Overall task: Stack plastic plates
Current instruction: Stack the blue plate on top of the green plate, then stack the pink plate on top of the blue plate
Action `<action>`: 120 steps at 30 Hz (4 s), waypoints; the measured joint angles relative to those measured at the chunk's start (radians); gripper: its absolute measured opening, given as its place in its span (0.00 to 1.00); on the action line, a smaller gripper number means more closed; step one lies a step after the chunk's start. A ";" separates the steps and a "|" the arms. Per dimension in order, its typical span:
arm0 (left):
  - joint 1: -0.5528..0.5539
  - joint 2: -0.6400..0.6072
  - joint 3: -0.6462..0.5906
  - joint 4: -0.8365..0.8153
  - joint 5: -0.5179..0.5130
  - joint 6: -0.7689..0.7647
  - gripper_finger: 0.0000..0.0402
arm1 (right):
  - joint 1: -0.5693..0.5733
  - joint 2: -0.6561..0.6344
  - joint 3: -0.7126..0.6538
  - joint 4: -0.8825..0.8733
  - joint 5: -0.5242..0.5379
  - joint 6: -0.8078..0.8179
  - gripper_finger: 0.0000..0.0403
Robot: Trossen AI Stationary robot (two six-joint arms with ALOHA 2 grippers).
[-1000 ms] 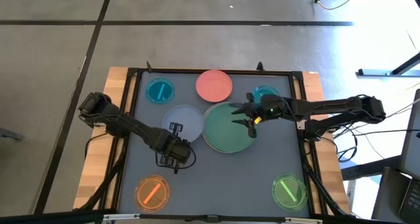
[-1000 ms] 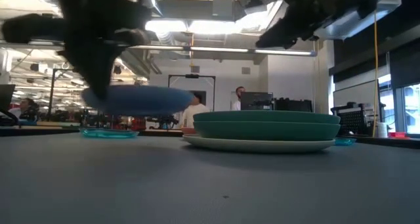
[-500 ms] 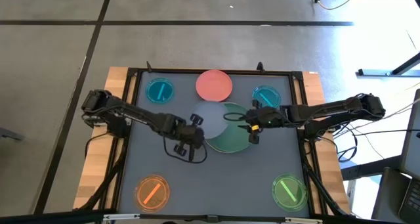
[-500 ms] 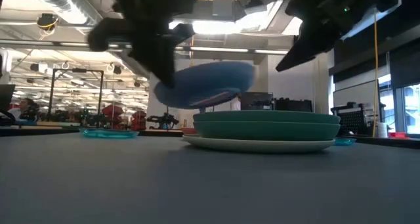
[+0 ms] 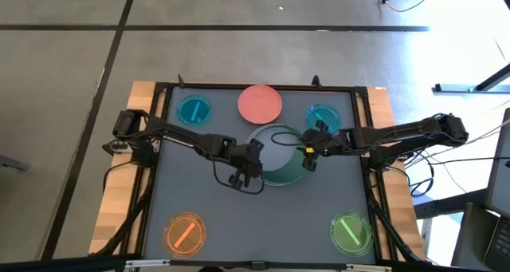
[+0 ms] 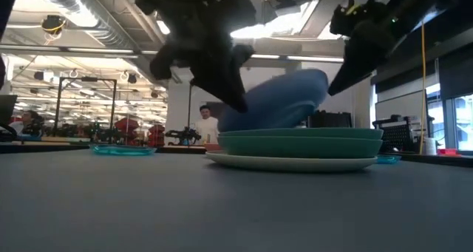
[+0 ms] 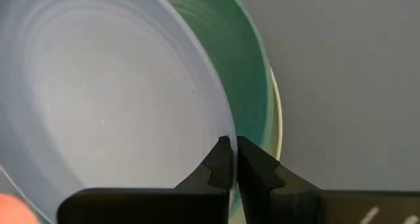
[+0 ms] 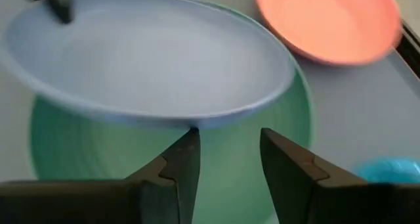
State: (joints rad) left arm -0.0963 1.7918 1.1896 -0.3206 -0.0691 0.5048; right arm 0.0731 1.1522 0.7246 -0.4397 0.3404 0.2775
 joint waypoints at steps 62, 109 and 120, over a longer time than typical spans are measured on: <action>0.420 -0.059 0.001 -0.187 -0.070 0.076 0.26 | 0.182 0.001 0.001 -0.333 0.612 0.267 0.37; 0.509 0.176 0.002 0.016 -0.157 0.219 0.01 | 0.182 0.001 0.001 -0.317 0.613 0.240 0.37; 0.466 0.040 0.002 -0.006 -0.203 0.228 0.01 | 0.182 0.001 0.001 -0.317 0.613 0.240 0.37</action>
State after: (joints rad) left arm 0.3697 1.8321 1.1912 -0.3263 -0.2718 0.7331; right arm 0.2546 1.1530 0.7254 -0.7565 0.9537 0.5175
